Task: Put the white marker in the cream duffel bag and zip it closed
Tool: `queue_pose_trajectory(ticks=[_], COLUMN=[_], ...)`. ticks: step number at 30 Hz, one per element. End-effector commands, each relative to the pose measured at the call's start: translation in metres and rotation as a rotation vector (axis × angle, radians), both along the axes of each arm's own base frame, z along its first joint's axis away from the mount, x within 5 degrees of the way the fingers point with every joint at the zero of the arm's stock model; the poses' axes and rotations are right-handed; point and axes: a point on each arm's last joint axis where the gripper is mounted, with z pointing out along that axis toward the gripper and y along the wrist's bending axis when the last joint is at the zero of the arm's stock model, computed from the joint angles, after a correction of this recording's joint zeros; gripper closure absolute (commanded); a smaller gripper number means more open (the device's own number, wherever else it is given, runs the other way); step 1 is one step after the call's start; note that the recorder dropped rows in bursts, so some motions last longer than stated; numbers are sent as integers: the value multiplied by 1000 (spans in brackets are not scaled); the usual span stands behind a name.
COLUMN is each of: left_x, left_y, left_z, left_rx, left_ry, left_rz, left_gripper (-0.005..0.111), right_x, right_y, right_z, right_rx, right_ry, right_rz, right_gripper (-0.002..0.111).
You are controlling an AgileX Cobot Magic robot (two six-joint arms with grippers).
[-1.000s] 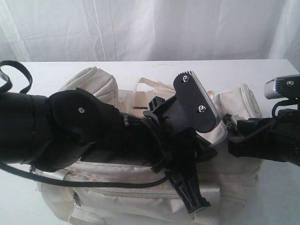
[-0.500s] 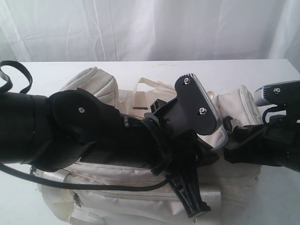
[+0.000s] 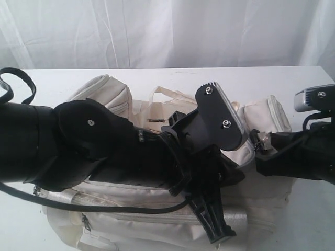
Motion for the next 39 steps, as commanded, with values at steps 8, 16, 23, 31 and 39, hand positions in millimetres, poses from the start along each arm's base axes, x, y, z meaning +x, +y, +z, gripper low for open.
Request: queue_pose_trajectory(ticks=[8,16,23,31,39], left_x=[-4,-4,-4,-4,-4], left_y=[0,0,0,0,0], left_z=[4,4,4,4,4], left_rx=[-24,-24,-24,-24,-21], left_ry=[21,21,21,21,18], left_rz=[-6,-6,-6,-6,-9], left_gripper=[102,102,102,102,102], right_x=[-18,-17,-18,-16,-13], right_y=[-8,-7,1,9,3], right_z=[31,34,16,2,1], right_rx=[63,54,54,-74,-214], right_ry=[-157,-168,-74,-47,-104], right_rz=[-2,11,86,226,229], right_gripper=[108,108,88,73,73])
